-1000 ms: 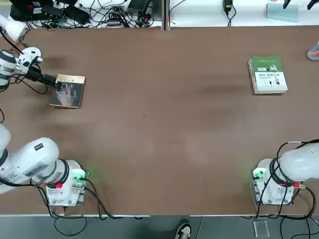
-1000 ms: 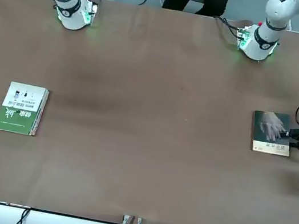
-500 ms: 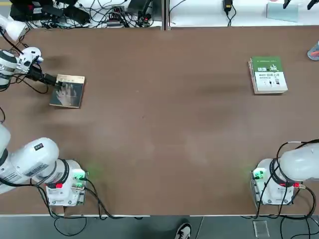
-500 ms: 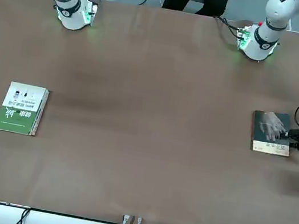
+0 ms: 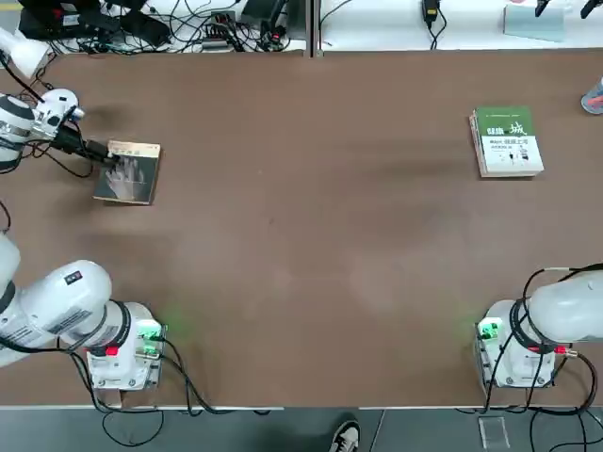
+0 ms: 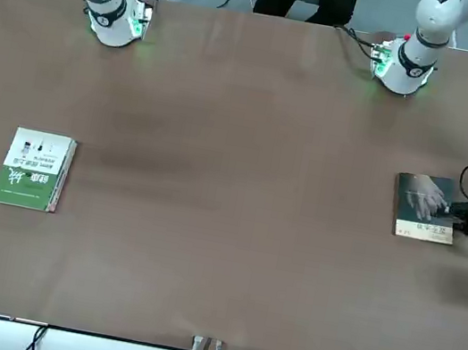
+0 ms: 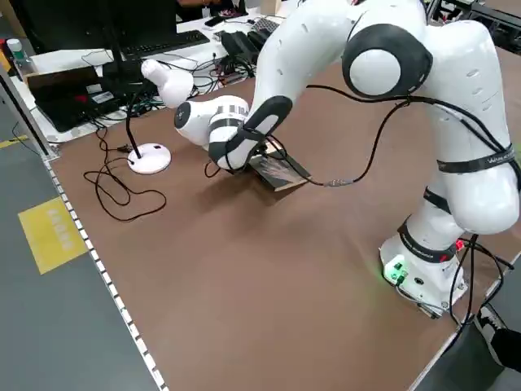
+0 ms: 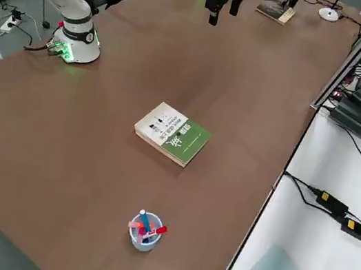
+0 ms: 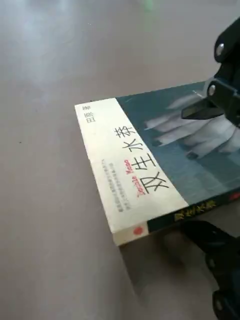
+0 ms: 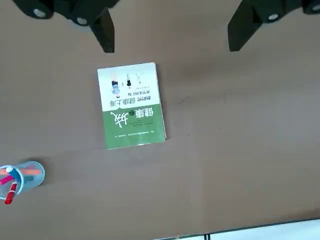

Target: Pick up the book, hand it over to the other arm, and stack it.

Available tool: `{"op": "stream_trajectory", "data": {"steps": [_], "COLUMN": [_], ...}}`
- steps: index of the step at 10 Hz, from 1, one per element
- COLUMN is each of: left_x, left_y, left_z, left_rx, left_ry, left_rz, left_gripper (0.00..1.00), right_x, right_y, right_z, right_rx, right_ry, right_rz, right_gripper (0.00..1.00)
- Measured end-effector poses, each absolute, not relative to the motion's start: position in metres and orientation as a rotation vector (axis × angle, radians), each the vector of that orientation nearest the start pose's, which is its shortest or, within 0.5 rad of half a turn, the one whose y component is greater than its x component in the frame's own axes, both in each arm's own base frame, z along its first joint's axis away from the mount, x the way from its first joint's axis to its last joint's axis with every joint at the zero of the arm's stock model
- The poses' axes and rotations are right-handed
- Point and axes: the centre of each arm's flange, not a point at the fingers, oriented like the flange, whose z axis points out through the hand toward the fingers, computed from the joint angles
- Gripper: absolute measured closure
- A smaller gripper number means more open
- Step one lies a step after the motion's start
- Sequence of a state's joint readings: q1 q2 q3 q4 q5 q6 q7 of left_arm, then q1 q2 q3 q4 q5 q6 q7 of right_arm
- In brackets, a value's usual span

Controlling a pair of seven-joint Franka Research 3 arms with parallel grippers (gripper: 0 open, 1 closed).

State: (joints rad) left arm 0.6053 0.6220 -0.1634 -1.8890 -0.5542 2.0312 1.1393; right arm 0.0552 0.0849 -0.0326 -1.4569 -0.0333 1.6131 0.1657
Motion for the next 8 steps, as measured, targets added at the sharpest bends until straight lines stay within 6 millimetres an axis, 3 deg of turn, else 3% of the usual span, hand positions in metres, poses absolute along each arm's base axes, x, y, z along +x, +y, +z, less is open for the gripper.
{"op": "stream_trajectory", "data": {"steps": [5,7,8], "left_x": [0.5412,0.5413,0.5413], "left_y": [0.2215,0.2214,0.2214], "left_z": [0.1556,0.1556,0.1555], "left_rx": [2.405,2.405,2.405], "left_ry": [-0.383,-0.384,-0.384], "left_rz": [0.057,0.057,0.057], "left_gripper": [0.17,0.34,0.34], "right_x": [0.5857,0.5857,0.5857], "right_y": [0.0107,0.0107,0.0107], "right_z": [0.6341,0.6341,0.6341], "right_rx": [-3.161,-3.160,-3.160], "right_ry": [0.226,0.226,0.226], "right_rz": [-0.118,-0.118,-0.118], "right_gripper": [0.00,0.00,0.00]}}
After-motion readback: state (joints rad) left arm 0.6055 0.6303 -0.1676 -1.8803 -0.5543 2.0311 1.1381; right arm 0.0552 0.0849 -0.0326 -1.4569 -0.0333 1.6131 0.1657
